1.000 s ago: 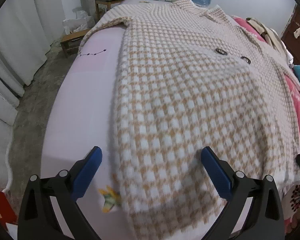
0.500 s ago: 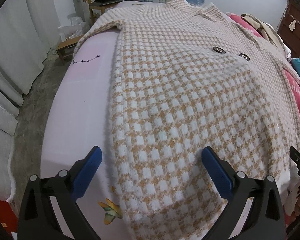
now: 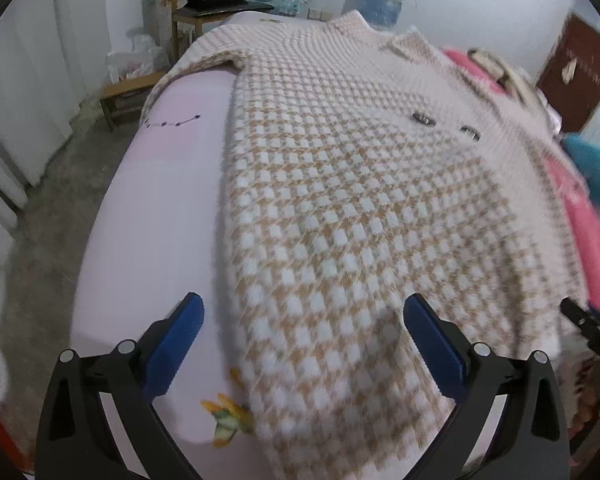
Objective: Fold large clothes
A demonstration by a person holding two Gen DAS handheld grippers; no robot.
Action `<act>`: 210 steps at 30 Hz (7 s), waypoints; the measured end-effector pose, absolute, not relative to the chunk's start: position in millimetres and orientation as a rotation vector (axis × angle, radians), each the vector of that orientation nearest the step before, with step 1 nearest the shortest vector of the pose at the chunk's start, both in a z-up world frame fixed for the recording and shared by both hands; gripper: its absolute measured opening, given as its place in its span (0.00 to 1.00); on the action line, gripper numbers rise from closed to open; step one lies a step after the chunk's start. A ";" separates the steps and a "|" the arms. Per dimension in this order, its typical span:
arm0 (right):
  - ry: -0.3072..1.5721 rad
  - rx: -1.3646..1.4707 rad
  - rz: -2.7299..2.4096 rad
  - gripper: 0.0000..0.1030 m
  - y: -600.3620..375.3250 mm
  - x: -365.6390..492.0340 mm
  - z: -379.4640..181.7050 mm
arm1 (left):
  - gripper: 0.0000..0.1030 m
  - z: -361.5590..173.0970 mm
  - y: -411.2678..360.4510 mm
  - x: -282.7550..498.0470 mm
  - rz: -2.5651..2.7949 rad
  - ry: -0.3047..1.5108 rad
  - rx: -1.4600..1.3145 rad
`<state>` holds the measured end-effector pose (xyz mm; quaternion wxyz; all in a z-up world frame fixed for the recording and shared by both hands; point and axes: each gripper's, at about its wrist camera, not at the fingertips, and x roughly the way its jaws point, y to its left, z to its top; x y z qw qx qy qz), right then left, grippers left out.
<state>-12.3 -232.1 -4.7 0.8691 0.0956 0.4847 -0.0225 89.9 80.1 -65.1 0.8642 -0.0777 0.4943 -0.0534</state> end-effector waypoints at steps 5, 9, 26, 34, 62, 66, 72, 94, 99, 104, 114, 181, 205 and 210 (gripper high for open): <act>1.012 0.315 0.021 0.91 -254.2 -13.0 -2.5 | 0.87 -62.5 93.9 71.7 -0.173 1.030 -0.233; 1.014 0.364 0.058 0.77 -261.5 -5.1 -1.8 | 0.66 -61.5 98.8 61.0 -0.202 1.018 -0.273; 1.081 0.555 0.104 0.32 -287.9 -2.3 -13.2 | 0.40 -69.3 115.9 65.2 -0.316 1.082 -0.489; 1.082 0.571 0.124 0.07 -287.9 -13.4 -20.6 | 0.11 -74.3 109.5 61.1 -0.275 1.065 -0.455; 1.107 0.287 -0.041 0.28 -285.3 -91.2 34.6 | 0.30 -41.4 133.0 -37.7 -0.219 1.170 -0.263; 0.972 0.180 -0.088 0.57 -286.3 -74.5 71.9 | 0.54 -16.5 151.5 -25.8 -0.140 1.060 -0.209; 0.825 0.132 0.101 0.68 -237.8 -7.2 103.9 | 0.64 -2.2 207.8 38.5 0.006 0.938 -0.393; 1.000 0.048 0.329 0.71 -94.9 163.9 9.8 | 0.78 -225.8 345.8 190.2 -0.158 1.062 -1.850; 0.984 0.071 0.286 0.71 -102.2 167.6 13.3 | 0.81 -244.3 343.3 199.7 -0.140 1.088 -1.923; 0.982 0.098 0.253 0.71 -107.2 179.0 11.3 | 0.81 -270.9 348.5 212.9 -0.104 1.065 -2.023; 0.957 0.108 0.187 0.71 -111.5 196.2 9.4 | 0.30 -276.0 351.1 224.8 -0.030 0.978 -2.055; 1.039 -0.150 0.466 0.14 -11.9 311.2 23.5 | 0.80 -48.5 105.1 254.3 0.135 0.910 -0.194; 1.007 0.574 0.155 0.61 -297.3 160.7 28.9 | 0.80 -46.7 107.1 252.2 0.122 0.916 -0.210; 1.057 0.476 0.142 0.54 -283.8 220.2 23.6 | 0.80 -43.5 106.4 240.7 0.120 0.918 -0.209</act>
